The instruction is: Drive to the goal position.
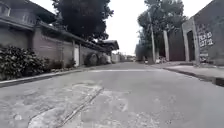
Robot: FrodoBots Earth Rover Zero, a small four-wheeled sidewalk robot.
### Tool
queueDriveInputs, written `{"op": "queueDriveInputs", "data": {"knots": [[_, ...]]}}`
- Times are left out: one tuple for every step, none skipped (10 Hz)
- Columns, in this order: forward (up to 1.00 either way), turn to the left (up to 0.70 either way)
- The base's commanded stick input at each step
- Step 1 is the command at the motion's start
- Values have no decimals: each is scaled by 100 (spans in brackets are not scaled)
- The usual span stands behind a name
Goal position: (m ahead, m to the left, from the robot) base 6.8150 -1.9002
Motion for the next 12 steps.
{"op": "queueDriveInputs", "data": {"knots": [[100,-40],[100,-40],[100,-40],[100,-40],[100,-9],[100,2],[100,0],[100,0],[100,0],[100,0],[100,0],[100,0]]}}
